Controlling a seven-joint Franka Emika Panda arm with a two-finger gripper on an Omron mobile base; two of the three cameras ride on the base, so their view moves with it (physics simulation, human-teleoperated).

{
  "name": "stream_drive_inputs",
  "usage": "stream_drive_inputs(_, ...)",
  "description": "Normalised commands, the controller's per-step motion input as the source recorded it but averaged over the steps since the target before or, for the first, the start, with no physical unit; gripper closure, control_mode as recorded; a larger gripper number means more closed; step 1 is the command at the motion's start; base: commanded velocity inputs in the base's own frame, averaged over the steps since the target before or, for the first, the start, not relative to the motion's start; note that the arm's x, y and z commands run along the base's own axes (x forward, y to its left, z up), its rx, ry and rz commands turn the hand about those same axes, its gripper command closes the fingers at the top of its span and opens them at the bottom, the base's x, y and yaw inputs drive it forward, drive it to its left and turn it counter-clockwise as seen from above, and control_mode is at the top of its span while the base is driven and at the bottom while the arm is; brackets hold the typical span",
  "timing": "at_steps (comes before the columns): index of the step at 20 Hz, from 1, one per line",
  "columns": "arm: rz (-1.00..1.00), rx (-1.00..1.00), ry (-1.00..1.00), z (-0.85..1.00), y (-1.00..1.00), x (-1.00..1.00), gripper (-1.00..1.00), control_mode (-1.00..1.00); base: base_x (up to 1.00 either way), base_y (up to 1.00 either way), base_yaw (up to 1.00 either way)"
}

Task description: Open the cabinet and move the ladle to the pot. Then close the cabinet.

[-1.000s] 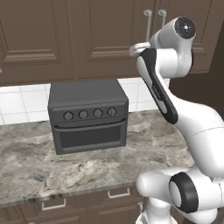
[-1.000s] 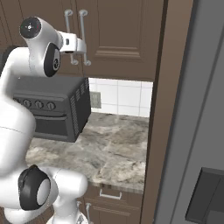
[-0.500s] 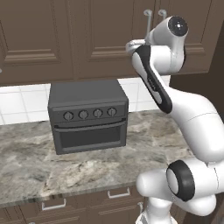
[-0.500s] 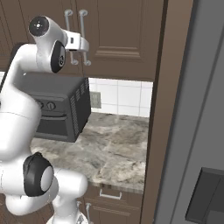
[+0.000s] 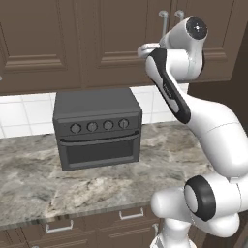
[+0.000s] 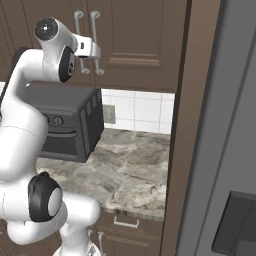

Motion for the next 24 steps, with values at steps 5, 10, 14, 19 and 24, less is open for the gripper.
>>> stream_drive_inputs(5, 0.00, 0.02, -0.03, 0.00, 0.31, 0.13, 1.00, -1.00, 0.00, 0.00, 0.00)
stream_drive_inputs(10, 0.00, 0.00, -0.09, 0.00, 0.61, -0.02, 1.00, -1.00, 0.00, 0.00, 0.00)
stream_drive_inputs(14, 0.00, 0.00, -0.08, 0.01, 0.63, -0.49, 1.00, -1.00, 0.00, 0.00, 0.00)
stream_drive_inputs(19, 0.00, 0.00, 0.00, 0.13, 0.48, -0.94, 1.00, -1.00, 0.00, 0.00, 0.00)
stream_drive_inputs(24, 0.00, 0.00, 0.03, 0.20, 0.56, -0.97, 1.00, -1.00, 0.00, 0.00, 0.00)
